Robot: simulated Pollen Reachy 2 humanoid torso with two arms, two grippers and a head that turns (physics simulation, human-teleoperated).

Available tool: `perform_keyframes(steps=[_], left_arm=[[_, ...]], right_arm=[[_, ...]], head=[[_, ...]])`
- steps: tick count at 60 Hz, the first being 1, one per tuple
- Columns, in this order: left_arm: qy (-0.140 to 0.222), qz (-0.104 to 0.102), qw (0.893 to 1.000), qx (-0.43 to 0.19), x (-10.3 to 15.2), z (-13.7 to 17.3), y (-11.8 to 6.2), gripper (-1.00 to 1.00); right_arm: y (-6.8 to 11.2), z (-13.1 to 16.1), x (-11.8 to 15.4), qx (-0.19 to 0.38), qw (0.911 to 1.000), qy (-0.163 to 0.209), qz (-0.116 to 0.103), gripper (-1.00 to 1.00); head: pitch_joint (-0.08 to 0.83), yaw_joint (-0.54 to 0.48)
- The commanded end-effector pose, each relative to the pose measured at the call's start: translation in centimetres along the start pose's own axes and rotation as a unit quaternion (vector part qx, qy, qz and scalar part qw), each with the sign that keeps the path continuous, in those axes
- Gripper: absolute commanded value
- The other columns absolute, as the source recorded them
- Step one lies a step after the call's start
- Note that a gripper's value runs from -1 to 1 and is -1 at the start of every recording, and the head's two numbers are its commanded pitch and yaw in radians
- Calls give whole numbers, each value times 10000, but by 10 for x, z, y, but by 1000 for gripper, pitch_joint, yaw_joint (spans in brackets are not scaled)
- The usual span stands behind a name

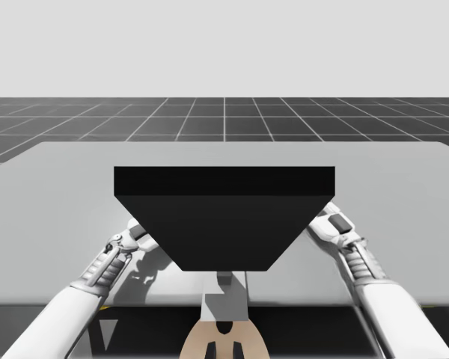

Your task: Reach around the screen and pick up the object behind it.

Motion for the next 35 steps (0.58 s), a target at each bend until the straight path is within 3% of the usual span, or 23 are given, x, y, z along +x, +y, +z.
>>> perform_keyframes(steps=[1,4,16,25,35], left_arm=[[17,2,10000,14,-1,0,1,-1000],[28,4,10000,16,-1,0,1,-1000],[42,12,10000,12,-1,-1,1,-1000],[57,25,10000,13,-1,-1,1,-1000],[60,35,10000,20,-2,-2,1,-1000]], right_arm=[[-36,22,44,-757,9941,-760,182,1000],[-46,33,58,-969,9907,-947,71,1000],[-74,60,102,-1603,9745,-1567,48,1000],[-81,72,148,-1787,9604,-2123,265,1000],[-72,78,193,-1877,9414,-2748,554,1000]], head=[[116,-45],[116,-45],[114,-44],[111,-47],[110,-46]])
